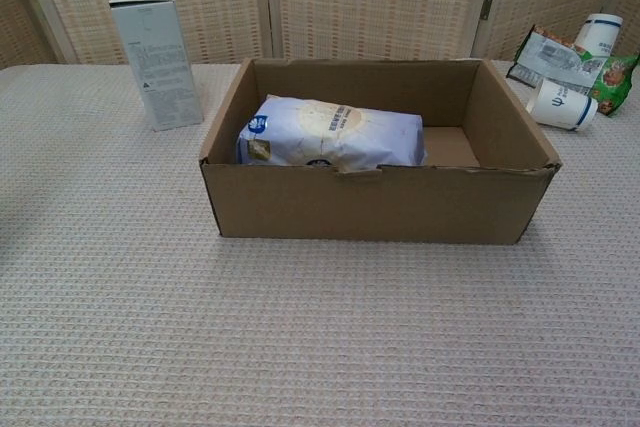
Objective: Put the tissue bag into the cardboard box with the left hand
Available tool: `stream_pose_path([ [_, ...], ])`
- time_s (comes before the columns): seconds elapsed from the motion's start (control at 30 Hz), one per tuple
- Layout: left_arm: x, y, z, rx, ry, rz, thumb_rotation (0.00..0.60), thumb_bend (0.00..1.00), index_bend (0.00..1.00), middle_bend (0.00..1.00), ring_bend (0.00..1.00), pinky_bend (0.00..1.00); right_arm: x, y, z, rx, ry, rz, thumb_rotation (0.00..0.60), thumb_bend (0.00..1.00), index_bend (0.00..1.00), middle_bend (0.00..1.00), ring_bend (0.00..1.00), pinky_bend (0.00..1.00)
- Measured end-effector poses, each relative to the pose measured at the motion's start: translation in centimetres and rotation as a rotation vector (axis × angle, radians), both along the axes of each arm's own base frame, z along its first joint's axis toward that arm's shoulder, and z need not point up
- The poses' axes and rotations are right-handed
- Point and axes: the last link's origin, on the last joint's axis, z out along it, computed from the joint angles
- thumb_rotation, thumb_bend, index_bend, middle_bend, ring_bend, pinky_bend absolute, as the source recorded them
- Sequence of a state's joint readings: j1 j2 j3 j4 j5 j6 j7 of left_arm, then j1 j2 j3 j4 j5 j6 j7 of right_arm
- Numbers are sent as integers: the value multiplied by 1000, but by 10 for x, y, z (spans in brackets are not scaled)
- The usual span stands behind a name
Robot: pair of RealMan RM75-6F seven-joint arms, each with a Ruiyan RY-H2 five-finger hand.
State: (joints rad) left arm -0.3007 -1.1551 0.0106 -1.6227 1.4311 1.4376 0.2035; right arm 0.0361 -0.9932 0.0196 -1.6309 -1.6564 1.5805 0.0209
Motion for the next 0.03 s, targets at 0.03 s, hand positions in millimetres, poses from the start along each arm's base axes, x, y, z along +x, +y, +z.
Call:
stream_pose_path([
  [0.03, -2, -1, 0, -2, 1, 1, 600, 180, 0, 0, 0, 178, 0, 0, 0, -1, 0, 1, 600, 0, 58, 30, 0, 0],
])
